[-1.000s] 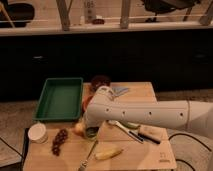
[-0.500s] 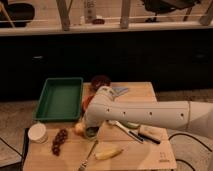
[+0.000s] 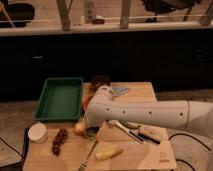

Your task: Stack cups on top of each other

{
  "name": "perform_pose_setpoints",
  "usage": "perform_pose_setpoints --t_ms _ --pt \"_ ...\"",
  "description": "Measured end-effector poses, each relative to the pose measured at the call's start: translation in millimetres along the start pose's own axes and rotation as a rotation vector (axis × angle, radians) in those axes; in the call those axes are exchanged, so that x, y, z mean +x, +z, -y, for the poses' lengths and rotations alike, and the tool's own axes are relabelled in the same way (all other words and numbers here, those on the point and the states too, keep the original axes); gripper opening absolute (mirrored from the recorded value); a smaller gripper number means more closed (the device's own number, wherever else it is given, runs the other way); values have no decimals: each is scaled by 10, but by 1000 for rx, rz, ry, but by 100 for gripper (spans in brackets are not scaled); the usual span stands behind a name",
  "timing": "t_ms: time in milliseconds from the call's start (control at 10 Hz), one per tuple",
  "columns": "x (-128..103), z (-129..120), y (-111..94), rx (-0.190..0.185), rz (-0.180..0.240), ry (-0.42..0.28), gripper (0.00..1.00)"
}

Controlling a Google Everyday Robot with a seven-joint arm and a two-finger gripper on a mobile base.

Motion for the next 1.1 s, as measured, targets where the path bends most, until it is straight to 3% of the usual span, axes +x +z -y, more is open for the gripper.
perform_pose_setpoints --t_ms 400,1100 --pt "17 -13 -8 1 5 2 78" --pt "109 21 -40 -15 31 -2 80"
